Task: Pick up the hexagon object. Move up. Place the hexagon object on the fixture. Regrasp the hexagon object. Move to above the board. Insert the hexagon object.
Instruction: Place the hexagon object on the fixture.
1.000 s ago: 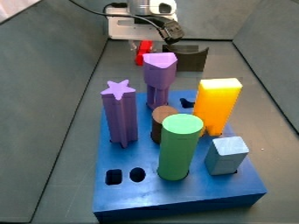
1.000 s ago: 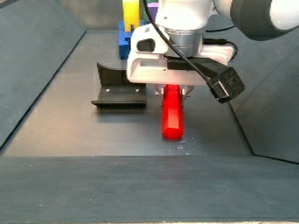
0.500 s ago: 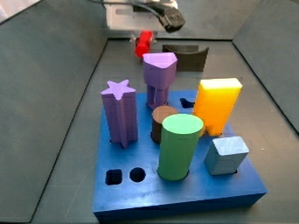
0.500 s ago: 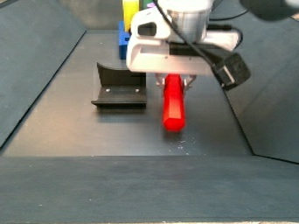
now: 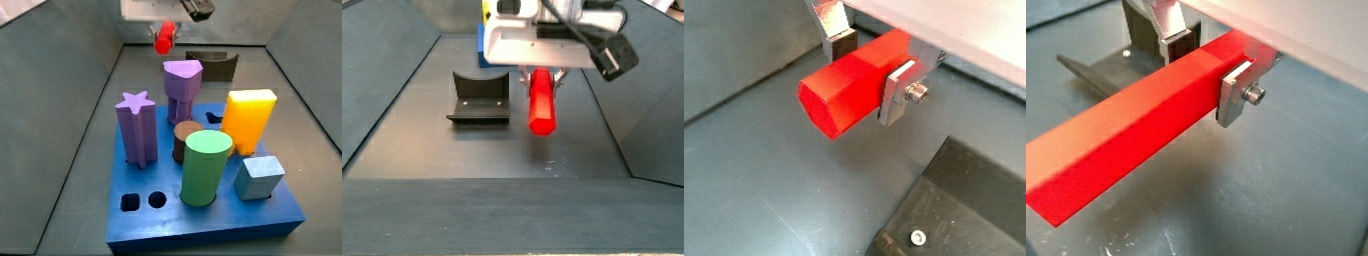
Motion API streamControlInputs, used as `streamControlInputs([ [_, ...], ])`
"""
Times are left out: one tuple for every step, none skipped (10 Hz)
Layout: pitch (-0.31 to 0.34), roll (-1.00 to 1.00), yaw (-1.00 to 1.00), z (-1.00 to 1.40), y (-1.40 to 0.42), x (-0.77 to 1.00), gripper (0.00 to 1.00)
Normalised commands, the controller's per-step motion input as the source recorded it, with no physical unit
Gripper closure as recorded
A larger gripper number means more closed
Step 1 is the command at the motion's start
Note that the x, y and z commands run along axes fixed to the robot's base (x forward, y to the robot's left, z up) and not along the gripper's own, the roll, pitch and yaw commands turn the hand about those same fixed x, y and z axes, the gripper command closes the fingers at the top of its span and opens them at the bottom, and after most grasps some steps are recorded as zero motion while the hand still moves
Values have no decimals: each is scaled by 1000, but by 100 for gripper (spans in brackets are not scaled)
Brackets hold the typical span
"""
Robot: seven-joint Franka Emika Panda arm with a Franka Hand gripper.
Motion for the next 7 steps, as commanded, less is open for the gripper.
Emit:
streamControlInputs([
  [17, -6, 1, 1000, -4, -13, 100],
  [21, -9, 2, 1000, -6, -18, 100],
  [22, -10, 2, 1000, -6, -19, 100],
  [25, -12, 4, 1000, -7, -20, 100],
  [29, -15, 5, 1000, -7, -21, 100],
  [31, -17, 6, 995, -8, -20, 100],
  [36, -19, 7, 856, -7, -17, 100],
])
